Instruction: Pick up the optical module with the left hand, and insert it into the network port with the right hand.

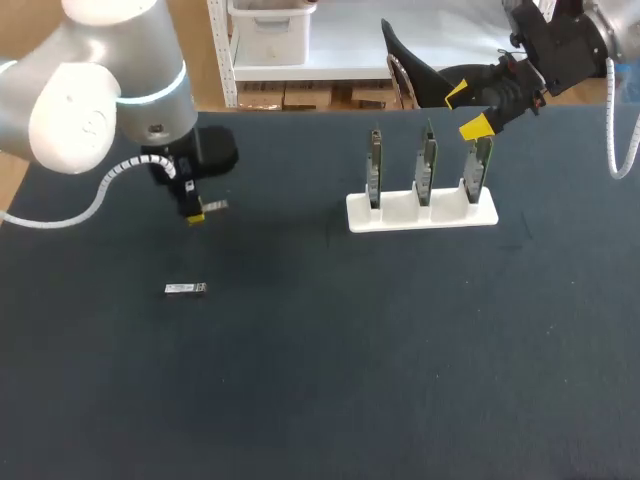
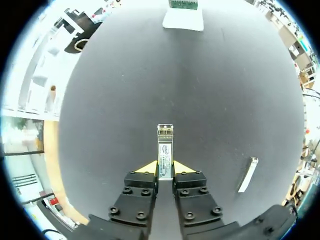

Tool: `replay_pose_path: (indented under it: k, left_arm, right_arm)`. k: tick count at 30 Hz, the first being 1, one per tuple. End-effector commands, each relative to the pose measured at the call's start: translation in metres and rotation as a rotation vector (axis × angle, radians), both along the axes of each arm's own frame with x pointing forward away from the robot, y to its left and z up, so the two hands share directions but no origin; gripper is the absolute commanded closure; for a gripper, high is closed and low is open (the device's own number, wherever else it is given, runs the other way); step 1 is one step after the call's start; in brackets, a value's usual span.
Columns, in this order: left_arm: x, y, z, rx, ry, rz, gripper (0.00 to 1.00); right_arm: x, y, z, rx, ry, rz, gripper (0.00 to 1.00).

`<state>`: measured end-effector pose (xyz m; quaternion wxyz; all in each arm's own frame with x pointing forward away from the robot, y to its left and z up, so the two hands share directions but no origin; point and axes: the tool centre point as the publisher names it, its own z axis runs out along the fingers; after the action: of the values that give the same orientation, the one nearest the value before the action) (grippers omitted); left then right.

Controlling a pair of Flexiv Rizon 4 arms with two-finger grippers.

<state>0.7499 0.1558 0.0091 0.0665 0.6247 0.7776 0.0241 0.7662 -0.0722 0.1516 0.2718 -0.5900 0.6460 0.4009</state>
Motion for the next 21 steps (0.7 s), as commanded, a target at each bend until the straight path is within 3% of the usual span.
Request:
replay_pose_path:
  k: [1, 6, 15, 21]
  left_arm:
    - [0.005, -0.003, 0.017, -0.037, -0.059, 0.017, 1.00]
    - [0.027, -0.016, 0.043, -0.130, -0.131, 0.062, 1.00]
    - [0.065, -0.062, 0.099, -0.410, -0.236, 0.105, 1.00]
    - [0.081, -0.098, 0.138, -0.626, -0.264, 0.131, 1.00]
  right_arm:
    - [-0.001, 0.000, 0.000, -0.002, -0.002, -0.003, 0.00]
    - [-0.001, 0.000, 0.000, -0.002, -0.002, -0.003, 0.00]
    - [-0.001, 0.000, 0.000, -0.002, -0.002, -0.003, 0.00]
    - [-0.001, 0.000, 0.000, -0.002, -0.002, -0.003, 0.00]
